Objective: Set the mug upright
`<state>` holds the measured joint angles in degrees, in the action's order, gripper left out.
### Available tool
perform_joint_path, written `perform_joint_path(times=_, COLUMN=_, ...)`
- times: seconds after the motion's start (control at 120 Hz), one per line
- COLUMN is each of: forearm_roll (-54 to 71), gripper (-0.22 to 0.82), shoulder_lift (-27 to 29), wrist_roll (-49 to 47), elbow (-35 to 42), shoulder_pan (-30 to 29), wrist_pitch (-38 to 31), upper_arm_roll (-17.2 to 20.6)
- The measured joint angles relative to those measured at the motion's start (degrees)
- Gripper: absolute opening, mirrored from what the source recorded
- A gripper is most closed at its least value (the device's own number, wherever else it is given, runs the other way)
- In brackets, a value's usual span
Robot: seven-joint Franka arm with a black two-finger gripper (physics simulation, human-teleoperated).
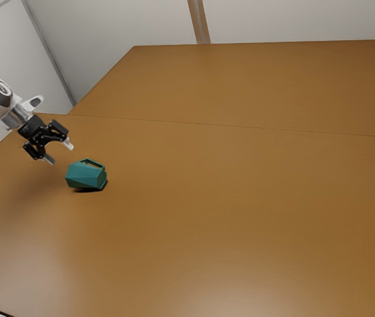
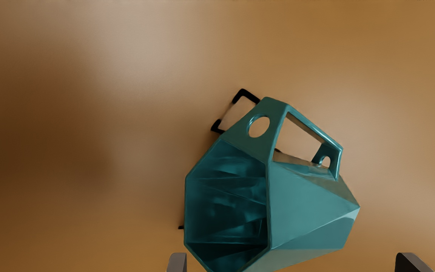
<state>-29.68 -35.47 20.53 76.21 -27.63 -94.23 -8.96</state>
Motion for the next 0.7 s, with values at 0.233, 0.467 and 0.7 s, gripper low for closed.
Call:
perform_joint_path(times=0.233, forearm_roll=-5.4, gripper=0.6, shoulder_lift=-1.8, wrist_roll=3.1, elbow=0.5, shoulder_pan=0.0, wrist_pitch=0.6, upper_arm_roll=0.1)
perform_joint_path(times=0.467, forearm_roll=-10.0, gripper=0.6, shoulder_lift=-2.2, wrist_roll=5.1, elbow=3.5, shoulder_pan=0.1, wrist_pitch=2.5, upper_arm_roll=0.2)
perform_joint_path(times=0.7, forearm_roll=-11.6, gripper=0.35, shoulder_lift=-3.7, wrist_roll=6.4, elbow=3.9, shoulder_pan=0.1, wrist_pitch=3.9, upper_arm_roll=0.8)
